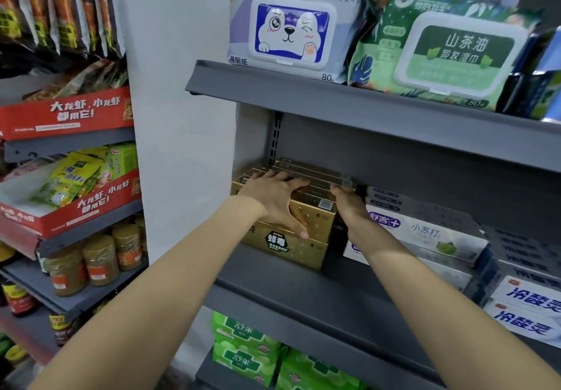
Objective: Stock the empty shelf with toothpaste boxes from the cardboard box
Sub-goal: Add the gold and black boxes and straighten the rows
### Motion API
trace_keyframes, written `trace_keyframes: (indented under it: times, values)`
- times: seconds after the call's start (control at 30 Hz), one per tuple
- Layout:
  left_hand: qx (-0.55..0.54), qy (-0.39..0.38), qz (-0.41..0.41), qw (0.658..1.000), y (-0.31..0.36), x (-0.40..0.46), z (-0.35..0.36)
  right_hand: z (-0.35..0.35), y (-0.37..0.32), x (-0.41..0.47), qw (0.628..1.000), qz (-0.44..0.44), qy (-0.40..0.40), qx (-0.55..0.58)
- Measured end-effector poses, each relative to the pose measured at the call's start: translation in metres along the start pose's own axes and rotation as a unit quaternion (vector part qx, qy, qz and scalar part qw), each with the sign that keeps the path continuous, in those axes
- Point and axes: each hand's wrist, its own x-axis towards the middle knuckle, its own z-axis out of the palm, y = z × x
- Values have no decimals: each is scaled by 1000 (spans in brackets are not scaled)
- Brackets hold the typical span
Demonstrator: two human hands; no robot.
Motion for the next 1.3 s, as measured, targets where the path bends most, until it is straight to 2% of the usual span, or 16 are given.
trace_keyframes:
  times: [0.4,0.47,0.53,0.6,0.67,0.77,0.87,1.07,1.3]
  values:
    - [7,-7,-5,1000,2,-4,-2,-1,6,0,997,-7,-47,59]
    - [-42,-45,-13,998,0,-7,-9,-4,6,2,997,-3,-59,44]
    - [-155,-65,-25,986,-3,-9,-17,-6,2,5,998,-11,-56,14]
    - [-223,-25,-48,973,-8,-7,-19,-6,-8,7,999,-26,-29,-11]
    - [-176,23,-78,981,-14,-1,-17,-5,-14,14,999,-23,-8,-30]
    - [-100,9,-102,990,-18,7,-10,0,-13,33,1000,-7,0,-30]
    - [-100,6,-101,990,-19,11,-6,6,-6,48,1000,23,6,-7]
    - [-96,30,-96,990,-20,10,-2,9,4,77,999,14,16,-24]
    - [-95,34,-94,990,-21,11,-2,11,-19,39,1000,-7,5,-29]
